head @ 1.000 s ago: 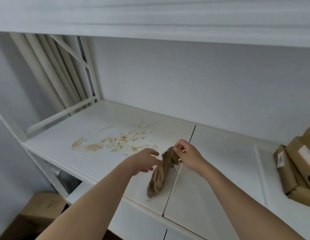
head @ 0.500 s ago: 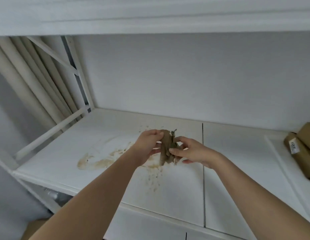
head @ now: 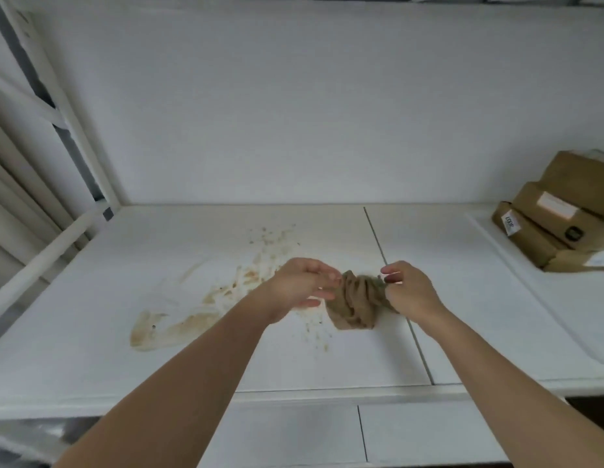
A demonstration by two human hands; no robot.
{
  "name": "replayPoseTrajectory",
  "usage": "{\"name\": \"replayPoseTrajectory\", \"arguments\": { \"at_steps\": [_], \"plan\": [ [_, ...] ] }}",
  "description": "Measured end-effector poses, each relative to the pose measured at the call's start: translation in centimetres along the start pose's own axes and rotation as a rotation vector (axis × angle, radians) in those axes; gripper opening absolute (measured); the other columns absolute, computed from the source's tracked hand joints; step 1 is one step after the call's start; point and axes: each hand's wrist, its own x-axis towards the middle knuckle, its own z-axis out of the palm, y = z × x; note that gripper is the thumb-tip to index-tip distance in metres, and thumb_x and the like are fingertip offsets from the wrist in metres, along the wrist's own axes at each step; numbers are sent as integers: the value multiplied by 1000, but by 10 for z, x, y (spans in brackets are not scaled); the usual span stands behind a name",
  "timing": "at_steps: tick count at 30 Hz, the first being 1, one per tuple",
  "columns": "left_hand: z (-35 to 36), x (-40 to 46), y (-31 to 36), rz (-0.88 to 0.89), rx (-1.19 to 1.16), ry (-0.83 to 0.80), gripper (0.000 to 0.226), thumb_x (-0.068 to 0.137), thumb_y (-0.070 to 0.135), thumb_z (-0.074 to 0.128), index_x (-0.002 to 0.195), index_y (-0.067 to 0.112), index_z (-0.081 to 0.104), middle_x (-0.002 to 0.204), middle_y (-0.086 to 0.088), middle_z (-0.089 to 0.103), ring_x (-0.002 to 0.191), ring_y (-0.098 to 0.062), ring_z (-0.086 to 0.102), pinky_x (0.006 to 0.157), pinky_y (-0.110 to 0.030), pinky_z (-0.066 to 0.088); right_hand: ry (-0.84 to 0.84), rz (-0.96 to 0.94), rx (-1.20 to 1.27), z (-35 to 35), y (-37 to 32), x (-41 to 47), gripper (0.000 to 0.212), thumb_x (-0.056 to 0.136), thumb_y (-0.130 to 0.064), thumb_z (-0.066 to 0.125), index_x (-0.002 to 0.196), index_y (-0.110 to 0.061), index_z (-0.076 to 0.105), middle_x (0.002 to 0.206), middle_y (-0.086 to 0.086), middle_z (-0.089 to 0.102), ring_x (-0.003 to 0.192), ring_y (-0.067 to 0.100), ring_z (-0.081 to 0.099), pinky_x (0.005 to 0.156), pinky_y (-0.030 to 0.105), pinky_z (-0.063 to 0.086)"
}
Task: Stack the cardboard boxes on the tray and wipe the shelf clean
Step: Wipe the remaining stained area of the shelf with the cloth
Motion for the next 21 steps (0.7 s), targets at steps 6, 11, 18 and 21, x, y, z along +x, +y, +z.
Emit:
{"name": "replayPoseTrajectory", "arguments": {
  "at_steps": [6,11,18,21],
  "plan": [
    [-19,27,-27,42,5,409,19,87,1,51,90,13,66,104,-10,68,80,-20,64,74,-30,52,-50,99,-430,47,16,-3,53,96,-50,28,130,-13,47,126,16,55,116,36,49,96,43,42],
    [-59,46,-40,33,234,640,32,86,0,42,95,17,67,106,2,62,78,-12,60,55,-18,43,-60,127,-480,101,5,4,78,97,-59,14,154,-8,-3,156,32,-6,146,44,-8,119,52,-3],
    [-80,60,-43,94,308,723,34,85,-1,38,99,14,65,104,1,59,71,-16,60,56,-23,50,-204,-98,-613,81,4,67,64,101,-52,10,155,-24,-6,161,2,-18,147,27,-20,118,46,-14],
    [-91,60,-47,91,398,693,36,83,-4,40,105,13,64,111,-1,60,71,-9,56,53,-20,45,-187,-185,-706,76,11,54,56,101,-50,8,152,-39,-10,158,-12,-23,146,23,-25,114,52,-18]
  ]
}}
